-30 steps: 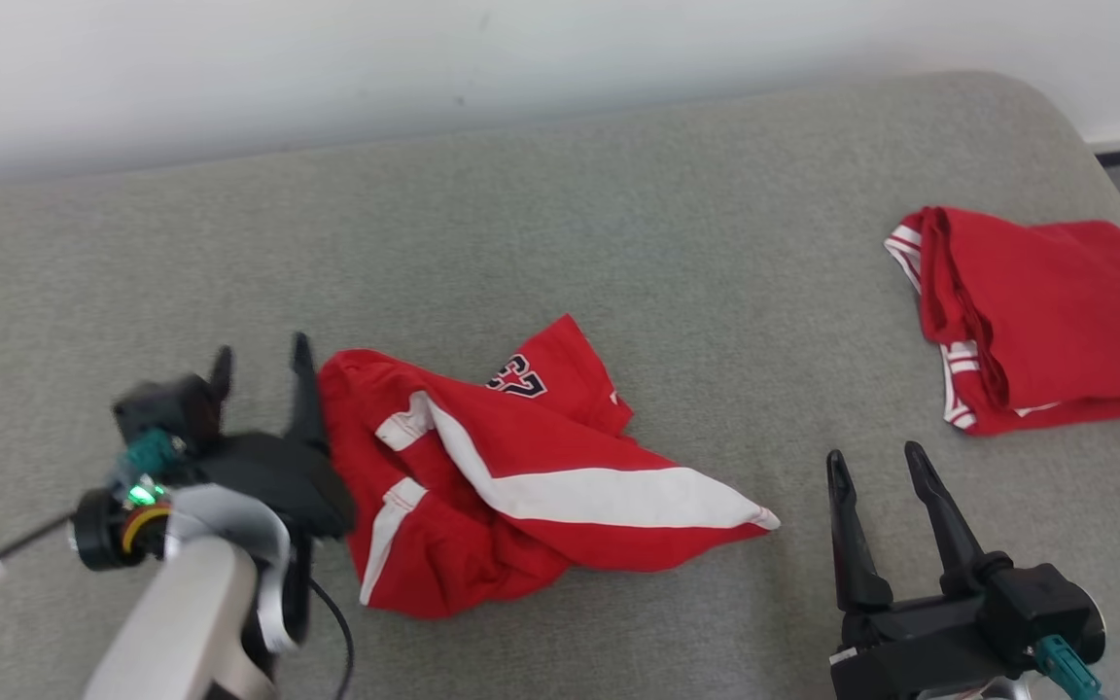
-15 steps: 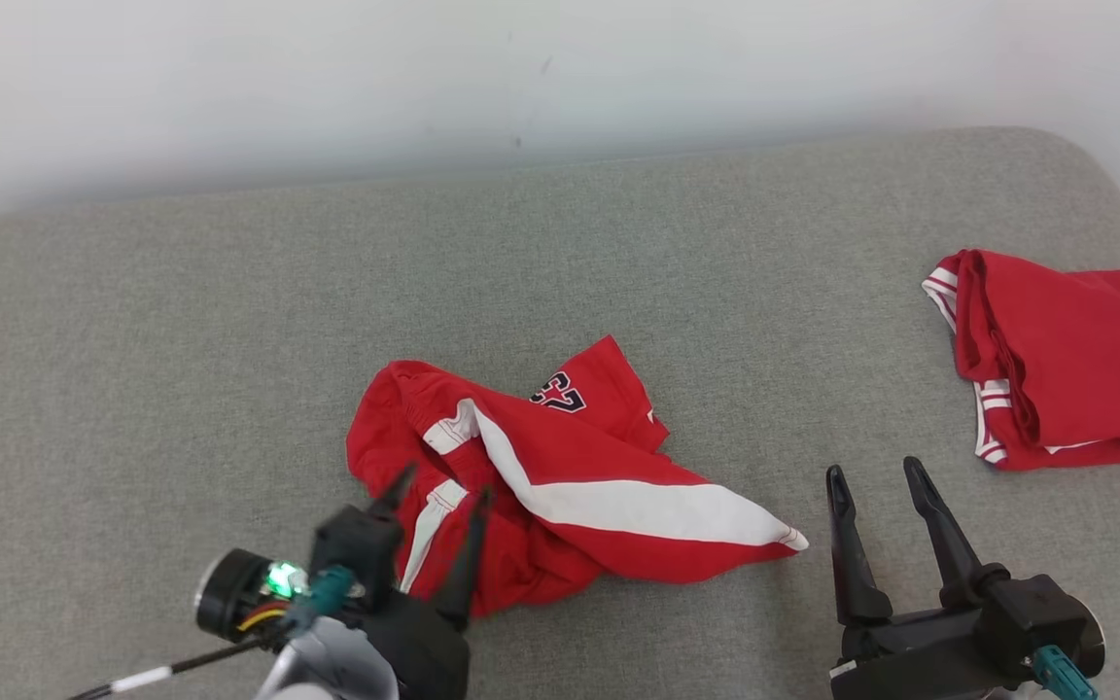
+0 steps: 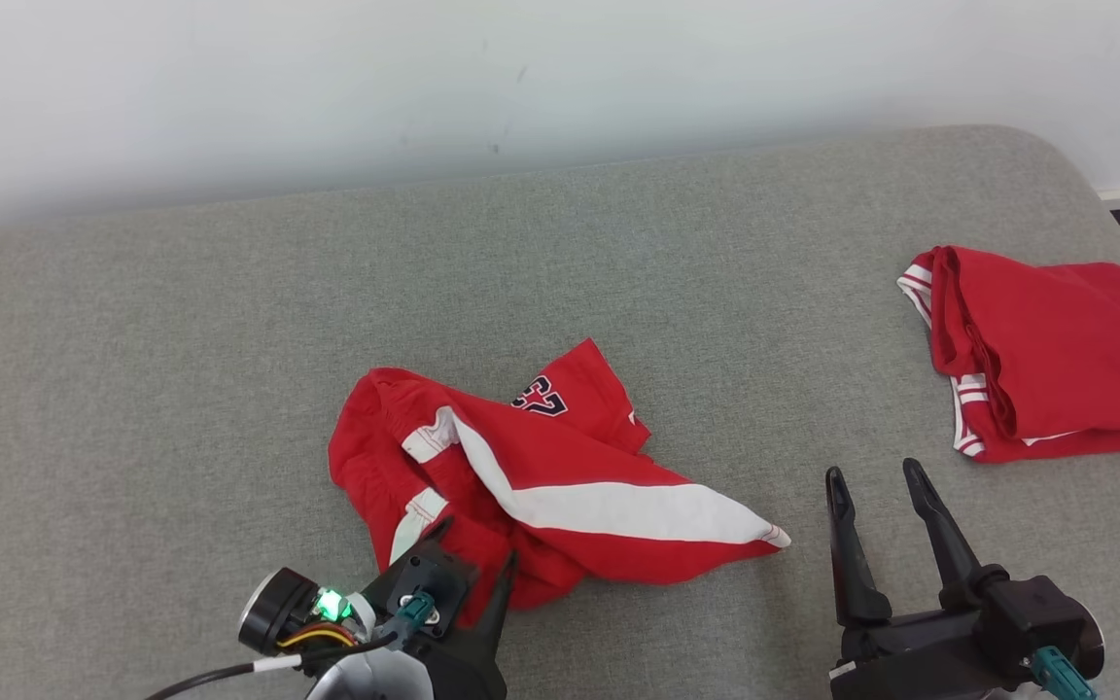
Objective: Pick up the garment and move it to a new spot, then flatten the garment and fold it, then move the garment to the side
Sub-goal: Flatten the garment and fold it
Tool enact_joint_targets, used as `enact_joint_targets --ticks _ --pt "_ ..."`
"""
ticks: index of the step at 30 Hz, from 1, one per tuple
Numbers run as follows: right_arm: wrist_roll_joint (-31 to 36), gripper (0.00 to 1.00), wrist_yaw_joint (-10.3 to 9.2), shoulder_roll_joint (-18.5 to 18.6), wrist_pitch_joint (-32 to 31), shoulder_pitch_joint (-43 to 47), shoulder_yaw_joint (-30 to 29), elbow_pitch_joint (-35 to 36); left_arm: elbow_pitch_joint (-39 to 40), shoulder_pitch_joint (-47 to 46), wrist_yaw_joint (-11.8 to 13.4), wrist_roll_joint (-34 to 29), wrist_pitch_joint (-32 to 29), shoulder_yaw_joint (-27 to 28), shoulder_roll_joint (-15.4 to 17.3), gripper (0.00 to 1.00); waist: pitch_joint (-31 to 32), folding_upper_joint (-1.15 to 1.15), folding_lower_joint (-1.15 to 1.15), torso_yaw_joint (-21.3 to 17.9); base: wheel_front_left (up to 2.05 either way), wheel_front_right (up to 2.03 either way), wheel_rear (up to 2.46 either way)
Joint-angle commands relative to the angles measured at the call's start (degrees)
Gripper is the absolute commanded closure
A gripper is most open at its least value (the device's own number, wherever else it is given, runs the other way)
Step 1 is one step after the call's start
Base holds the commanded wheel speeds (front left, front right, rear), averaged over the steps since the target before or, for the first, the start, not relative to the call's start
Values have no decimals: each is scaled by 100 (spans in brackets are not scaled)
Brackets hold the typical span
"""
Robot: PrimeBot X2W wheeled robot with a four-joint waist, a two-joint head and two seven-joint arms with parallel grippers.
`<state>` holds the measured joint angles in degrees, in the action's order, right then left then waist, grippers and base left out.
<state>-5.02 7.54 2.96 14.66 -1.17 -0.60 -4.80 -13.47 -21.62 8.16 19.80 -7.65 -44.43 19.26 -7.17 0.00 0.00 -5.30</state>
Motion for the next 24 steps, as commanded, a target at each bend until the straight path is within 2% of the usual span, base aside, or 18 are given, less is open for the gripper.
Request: enact_joint_targets --ticks 1,2,4,5,16,20,22,24 --pt "-31 0 -14 -18 16 24 8 3 -68 -42 46 -50 19 -9 -33 7 -1 0 0 -9 0 0 0" --pt "-33 0 -14 -18 17 27 6 6 -131 -52 62 -60 29 -16 -57 50 -4 0 0 -11 0 0 0" --pt "-38 0 -14 -17 19 40 -8 11 -246 -67 77 -66 38 -41 -92 63 -6 0 0 -7 0 0 0" --pt "-39 0 -14 -17 21 48 -12 18 -304 -70 94 -61 32 -47 -103 100 -9 0 0 -4 0 0 0" --pt "-46 0 -14 -18 29 64 -101 65 -418 21 293 70 233 132 -50 100 -63 0 0 119 0 0 0" --pt "-53 0 -14 -16 29 41 -98 60 -232 -54 234 68 66 84 29 100 -68 0 0 167 0 0 0" --pt "-57 0 -14 -17 29 32 -104 62 -25 -224 137 -46 -58 -12 91 0 -77 0 0 194 0 0 0" --pt "-58 0 -14 -17 29 26 -112 65 136 -354 -42 -142 -353 -192 166 0 -83 0 0 218 0 0 0"
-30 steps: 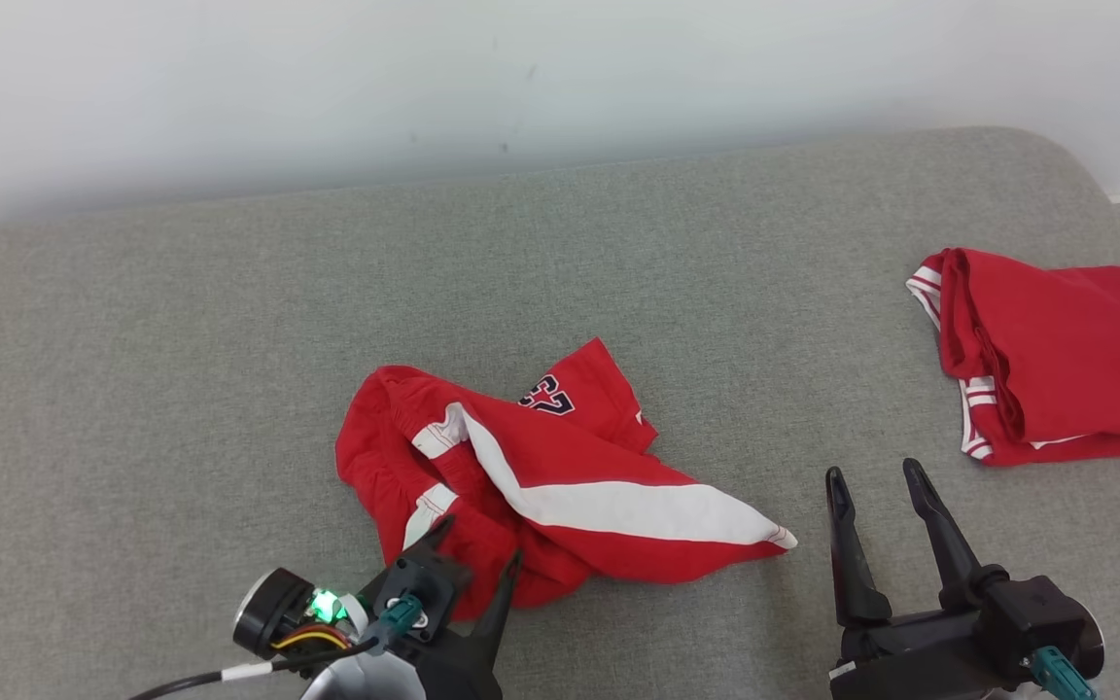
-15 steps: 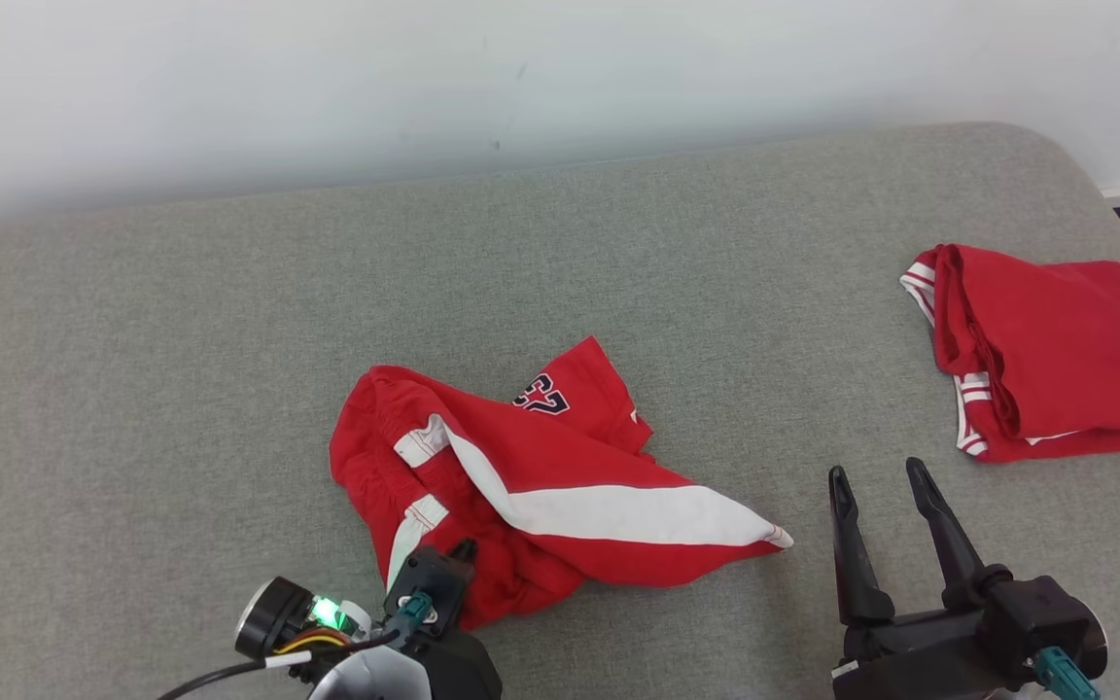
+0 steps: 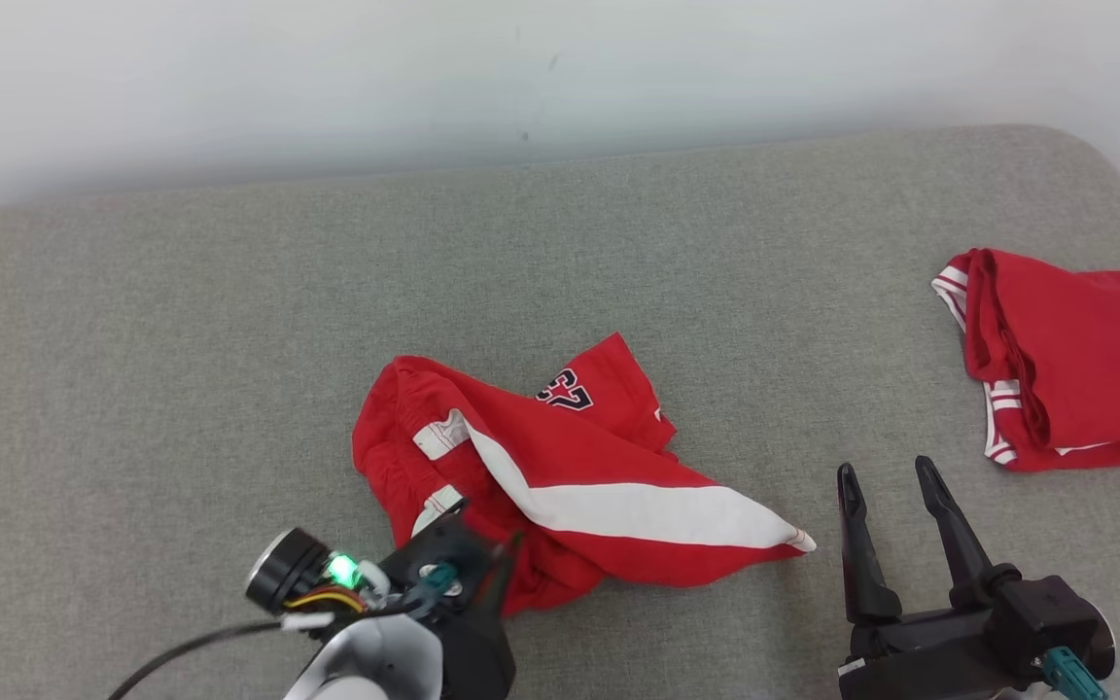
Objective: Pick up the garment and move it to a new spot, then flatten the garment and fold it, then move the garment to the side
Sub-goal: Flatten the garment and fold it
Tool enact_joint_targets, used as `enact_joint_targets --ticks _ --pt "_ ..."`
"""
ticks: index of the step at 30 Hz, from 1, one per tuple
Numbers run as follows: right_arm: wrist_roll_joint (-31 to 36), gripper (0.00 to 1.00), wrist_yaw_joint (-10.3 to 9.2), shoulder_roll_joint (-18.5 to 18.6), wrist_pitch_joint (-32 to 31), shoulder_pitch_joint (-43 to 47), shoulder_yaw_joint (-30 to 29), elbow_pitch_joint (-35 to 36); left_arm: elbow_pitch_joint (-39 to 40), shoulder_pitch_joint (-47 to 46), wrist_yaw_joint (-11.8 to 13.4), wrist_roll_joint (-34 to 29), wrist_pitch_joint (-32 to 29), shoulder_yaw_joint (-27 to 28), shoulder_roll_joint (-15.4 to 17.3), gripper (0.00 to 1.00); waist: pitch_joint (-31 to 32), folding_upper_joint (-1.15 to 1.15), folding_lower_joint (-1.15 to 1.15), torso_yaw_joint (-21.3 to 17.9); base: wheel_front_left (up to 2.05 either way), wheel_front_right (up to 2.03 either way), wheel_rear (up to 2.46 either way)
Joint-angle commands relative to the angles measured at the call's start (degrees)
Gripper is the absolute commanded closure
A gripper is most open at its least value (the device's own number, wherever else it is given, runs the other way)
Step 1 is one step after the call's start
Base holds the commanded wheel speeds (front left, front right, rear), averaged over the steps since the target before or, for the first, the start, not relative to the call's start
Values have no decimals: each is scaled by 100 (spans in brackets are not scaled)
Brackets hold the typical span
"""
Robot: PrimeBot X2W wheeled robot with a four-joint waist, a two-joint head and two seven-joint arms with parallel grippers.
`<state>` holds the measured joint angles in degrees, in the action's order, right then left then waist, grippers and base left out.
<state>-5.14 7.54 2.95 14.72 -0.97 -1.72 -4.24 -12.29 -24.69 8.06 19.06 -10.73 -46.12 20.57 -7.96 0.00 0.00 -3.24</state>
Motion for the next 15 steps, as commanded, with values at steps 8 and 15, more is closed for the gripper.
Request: enact_joint_targets --ticks 8,15 --pt "-77 0 -14 -16 26 -63 75 4 389 -670 -716 -1 -1722 -535 225 0 -70 0 0 -40 0 0 0" --pt "-104 0 -14 -17 39 -87 19 24 426 -1012 -951 52 -2498 -712 174 0 -187 0 0 -143 0 0 0"
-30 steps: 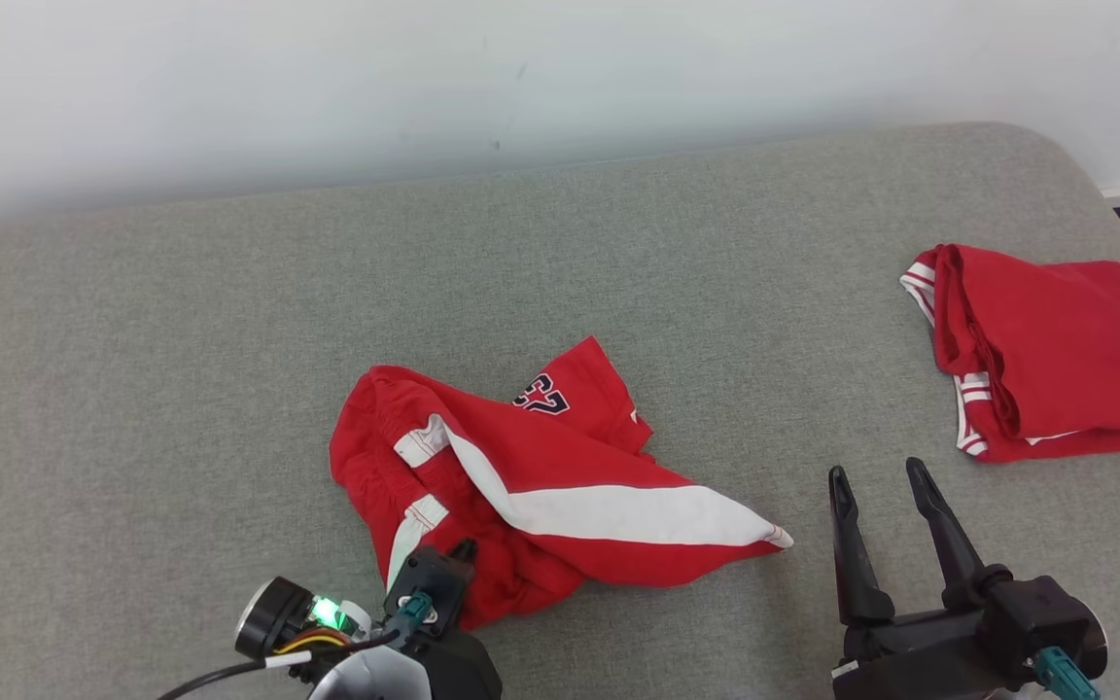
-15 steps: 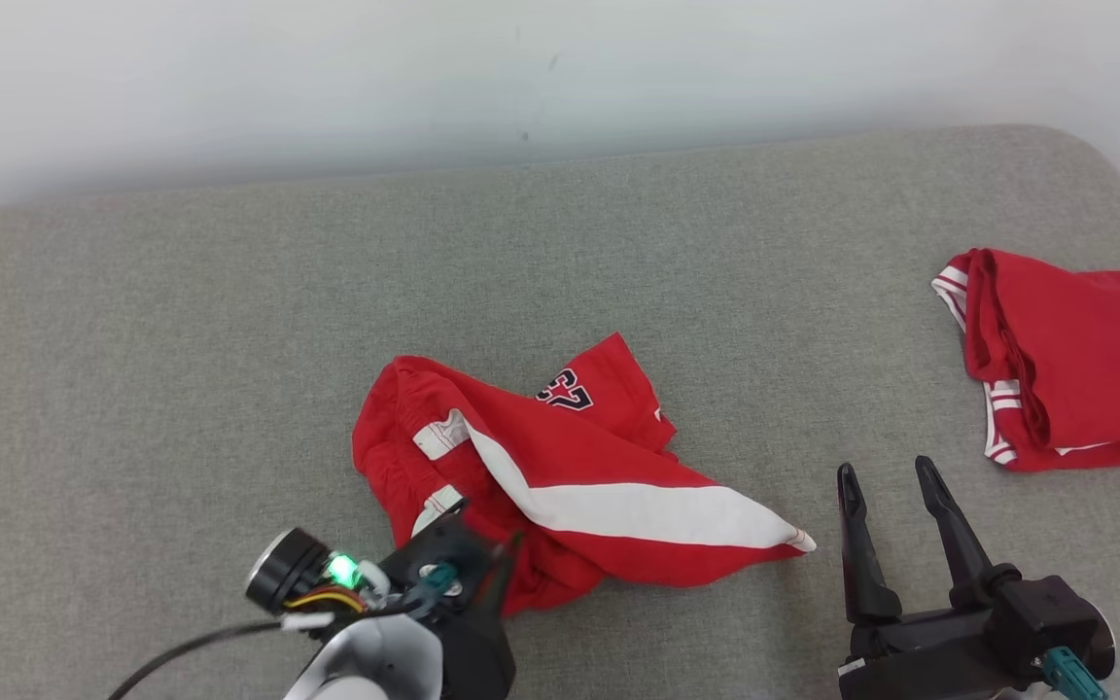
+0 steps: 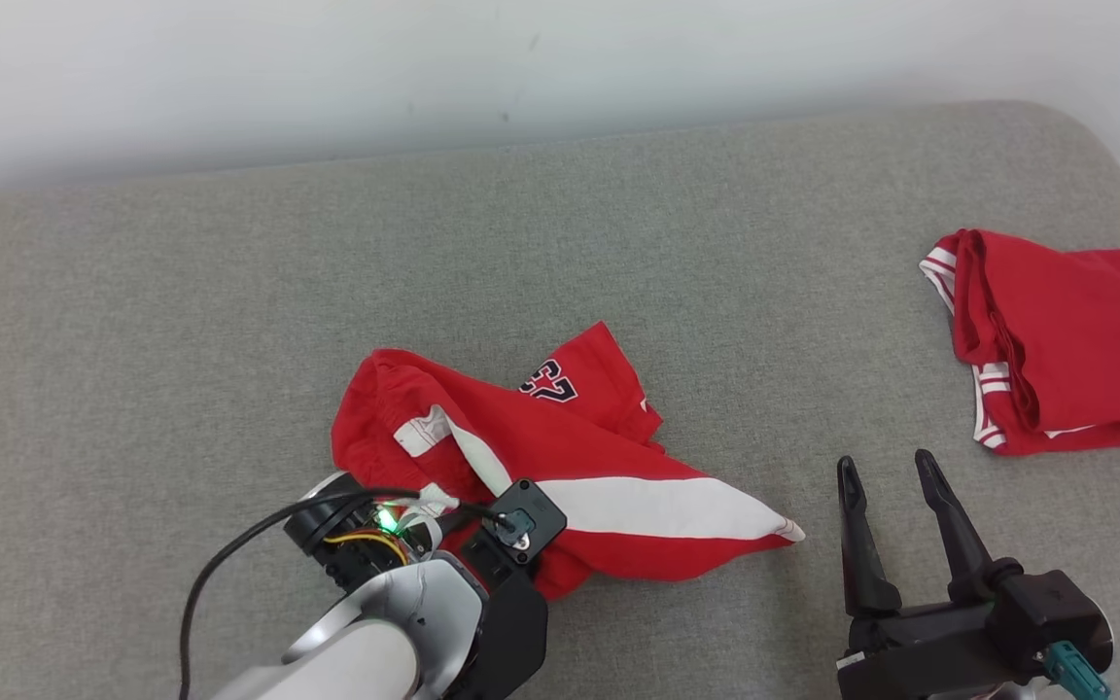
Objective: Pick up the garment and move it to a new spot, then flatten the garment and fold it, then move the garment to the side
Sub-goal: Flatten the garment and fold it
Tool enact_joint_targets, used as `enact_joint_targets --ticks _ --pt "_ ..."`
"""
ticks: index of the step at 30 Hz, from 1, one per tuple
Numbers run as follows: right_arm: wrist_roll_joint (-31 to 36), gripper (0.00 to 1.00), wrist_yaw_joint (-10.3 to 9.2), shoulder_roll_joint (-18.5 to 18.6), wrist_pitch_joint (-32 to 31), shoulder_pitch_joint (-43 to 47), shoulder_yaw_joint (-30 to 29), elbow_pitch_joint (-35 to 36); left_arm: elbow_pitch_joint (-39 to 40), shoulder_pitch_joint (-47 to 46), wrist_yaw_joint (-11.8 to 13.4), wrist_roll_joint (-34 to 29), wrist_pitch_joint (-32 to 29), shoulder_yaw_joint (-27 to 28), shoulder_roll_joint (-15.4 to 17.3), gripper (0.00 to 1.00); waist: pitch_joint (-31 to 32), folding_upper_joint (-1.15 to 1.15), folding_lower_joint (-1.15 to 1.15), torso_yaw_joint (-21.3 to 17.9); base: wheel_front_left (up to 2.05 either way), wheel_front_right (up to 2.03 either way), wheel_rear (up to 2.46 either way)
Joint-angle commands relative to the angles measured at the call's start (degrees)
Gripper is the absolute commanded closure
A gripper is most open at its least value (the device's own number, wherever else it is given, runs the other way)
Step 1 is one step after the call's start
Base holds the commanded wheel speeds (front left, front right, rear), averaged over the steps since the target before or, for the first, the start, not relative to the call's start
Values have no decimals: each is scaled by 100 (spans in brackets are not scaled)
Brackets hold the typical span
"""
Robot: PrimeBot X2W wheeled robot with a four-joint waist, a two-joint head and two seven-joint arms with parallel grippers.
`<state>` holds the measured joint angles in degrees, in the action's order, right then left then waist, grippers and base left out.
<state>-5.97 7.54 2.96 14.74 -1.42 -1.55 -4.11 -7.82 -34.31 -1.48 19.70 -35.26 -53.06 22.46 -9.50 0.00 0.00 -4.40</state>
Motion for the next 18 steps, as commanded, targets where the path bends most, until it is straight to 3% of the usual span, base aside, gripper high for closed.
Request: enact_joint_targets --ticks 1,5,7,9,11,12,13,14,18 --pt "-25 0 -14 -17 39 -50 -1 9 -69 -75 -16 -8 -127 -41 -20 0 -44 0 0 -37 0 0 0" --pt "-38 0 -14 -17 46 -73 6 -8 -177 -159 -49 4 -441 -127 13 2 -77 0 0 -62 0 0 0" --pt "-46 0 -14 -18 39 -78 -13 -7 -140 -174 -94 47 -590 -151 61 10 -82 0 0 -52 0 0 0" --pt "-45 0 -14 -18 41 -75 -35 -16 -77 -195 -104 47 -710 -174 118 24 -80 0 0 -32 0 0 0" --pt "-44 0 -14 -17 44 -70 -44 -23 -19 -188 -134 98 -809 -189 165 53 -76 0 0 -8 0 0 0" --pt "-45 0 -14 -17 45 -70 -42 -25 17 -171 -132 115 -842 -194 180 59 -68 0 0 5 0 0 0" --pt "-46 0 -14 -18 45 -73 -30 -28 47 -154 -132 125 -864 -197 206 90 -61 0 0 16 0 0 0" --pt "-53 0 -14 -17 46 -79 -19 -28 79 -132 -143 158 -889 -203 226 100 -54 0 0 28 0 0 0" --pt "-49 0 -14 -17 48 -72 7 -48 215 -24 32 173 -640 -79 237 100 -9 0 0 56 0 0 0"
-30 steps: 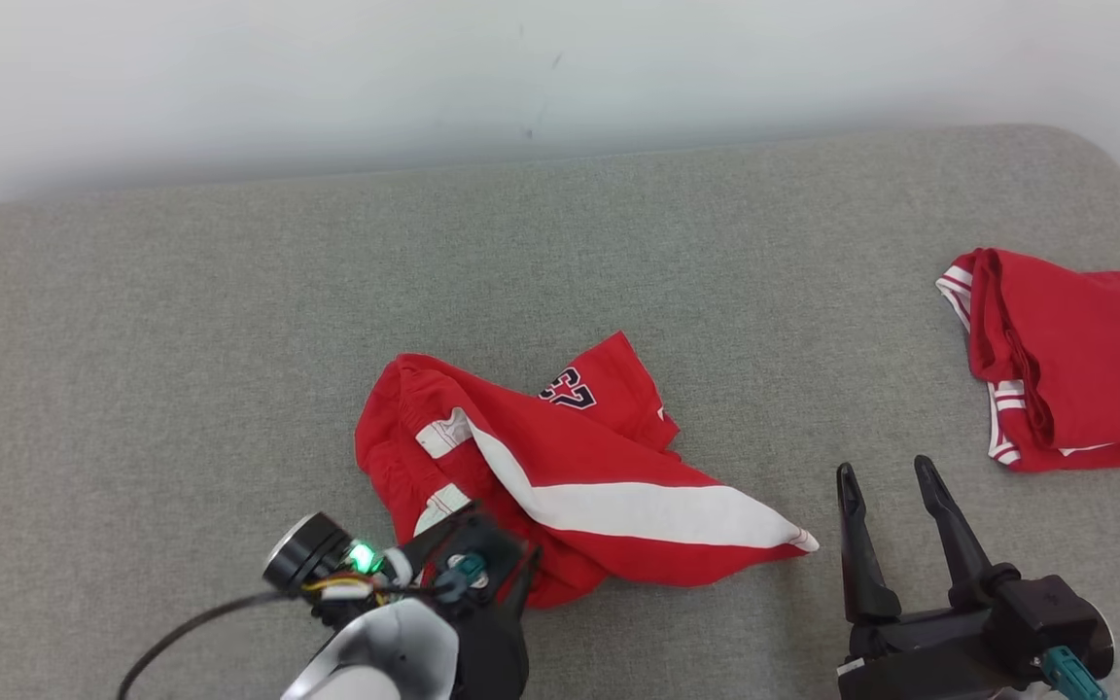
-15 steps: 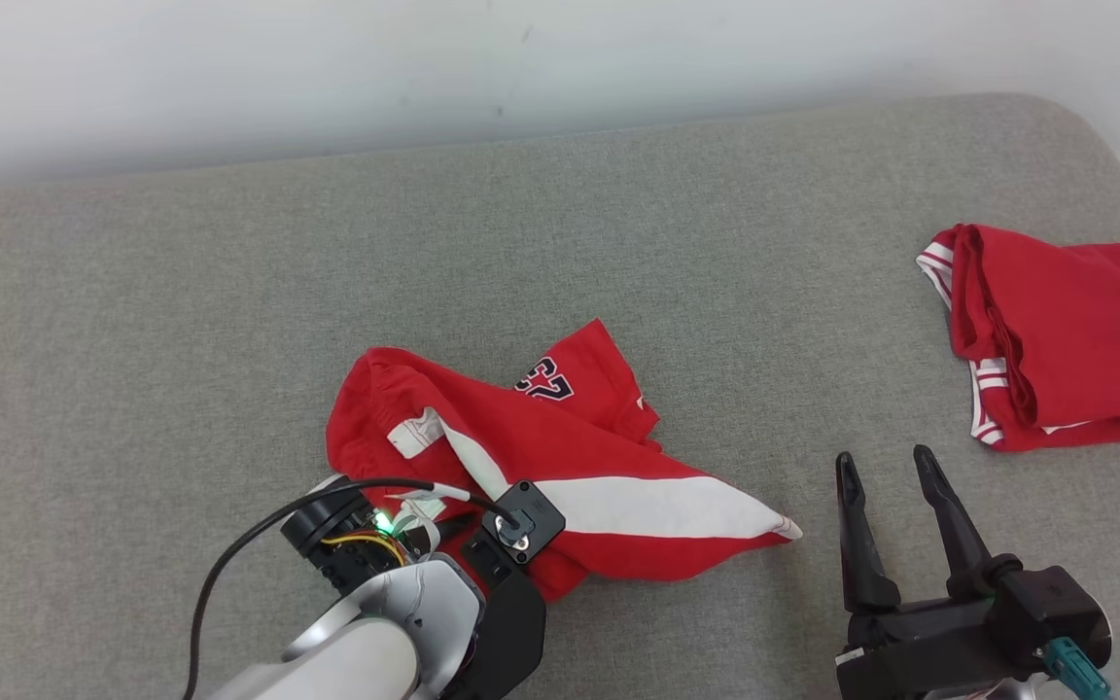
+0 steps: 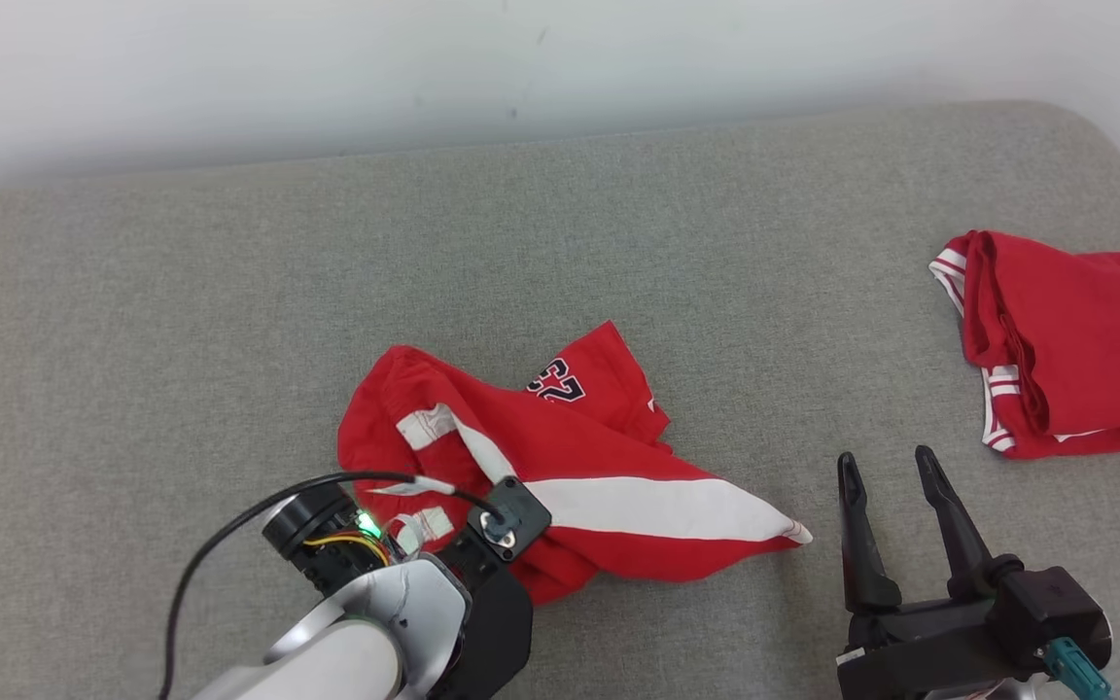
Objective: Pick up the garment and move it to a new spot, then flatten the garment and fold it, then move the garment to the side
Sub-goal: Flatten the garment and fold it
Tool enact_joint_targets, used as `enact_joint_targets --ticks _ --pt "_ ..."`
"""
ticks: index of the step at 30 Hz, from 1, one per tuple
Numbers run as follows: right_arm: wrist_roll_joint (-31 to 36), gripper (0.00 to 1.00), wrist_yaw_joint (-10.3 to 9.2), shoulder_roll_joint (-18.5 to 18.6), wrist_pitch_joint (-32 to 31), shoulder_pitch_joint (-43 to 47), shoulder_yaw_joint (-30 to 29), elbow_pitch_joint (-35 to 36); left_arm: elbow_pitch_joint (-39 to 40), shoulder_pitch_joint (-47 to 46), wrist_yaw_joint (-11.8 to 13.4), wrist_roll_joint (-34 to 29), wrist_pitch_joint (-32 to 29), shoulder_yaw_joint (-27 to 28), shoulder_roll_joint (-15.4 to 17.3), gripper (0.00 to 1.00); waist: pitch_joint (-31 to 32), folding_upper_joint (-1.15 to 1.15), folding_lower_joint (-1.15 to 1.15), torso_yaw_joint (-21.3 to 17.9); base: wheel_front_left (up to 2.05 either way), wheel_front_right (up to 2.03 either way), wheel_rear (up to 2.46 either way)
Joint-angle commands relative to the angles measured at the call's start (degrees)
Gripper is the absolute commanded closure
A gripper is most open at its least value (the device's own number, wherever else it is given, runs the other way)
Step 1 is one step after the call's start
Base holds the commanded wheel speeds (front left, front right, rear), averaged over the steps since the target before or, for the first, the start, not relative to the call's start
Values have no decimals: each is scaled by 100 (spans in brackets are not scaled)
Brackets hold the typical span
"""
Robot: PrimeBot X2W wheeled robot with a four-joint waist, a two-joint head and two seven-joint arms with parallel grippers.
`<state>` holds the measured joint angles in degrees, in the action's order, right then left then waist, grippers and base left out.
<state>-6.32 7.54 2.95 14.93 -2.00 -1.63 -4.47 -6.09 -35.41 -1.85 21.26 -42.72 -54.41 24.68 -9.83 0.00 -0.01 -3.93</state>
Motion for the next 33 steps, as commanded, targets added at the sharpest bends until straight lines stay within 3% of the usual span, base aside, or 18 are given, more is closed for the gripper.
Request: enact_joint_targets --ticks 1,4,10,13,20,27,28,29,33 --pt "-14 0 -14 -16 29 -14 14 -13 42 86 69 17 106 56 15 100 24 0 1 9 0 0 0" --pt "-5 0 -14 -16 29 28 24 -27 177 306 387 67 510 268 35 100 83 0 1 10 0 0 0" --pt "42 0 -14 -15 28 136 -7 -7 562 1283 1324 410 1952 1043 -32 100 200 0 1 31 0 0 0" --pt "108 0 -14 -18 21 181 -47 31 789 1817 1575 562 2667 1312 -32 100 238 0 1 93 0 0 0" --pt "155 0 -14 -16 -57 231 -61 98 1206 2860 1644 1046 4018 1785 -11 100 317 0 1 237 0 0 0" --pt "139 0 -14 -16 -75 227 -47 121 783 3434 1615 1416 4382 2039 138 100 318 0 1 306 0 0 0" --pt "133 0 -14 -16 -75 214 -42 117 674 3440 1627 1429 4385 2055 136 95 312 0 1 309 0 0 0" --pt "125 0 -14 -16 -75 203 -36 113 524 3439 1651 1407 4397 2054 153 2 306 0 1 310 0 0 0" --pt "72 0 -14 -16 -72 158 -11 80 134 3380 1817 1411 4508 2177 77 0 303 0 1 267 0 0 0"
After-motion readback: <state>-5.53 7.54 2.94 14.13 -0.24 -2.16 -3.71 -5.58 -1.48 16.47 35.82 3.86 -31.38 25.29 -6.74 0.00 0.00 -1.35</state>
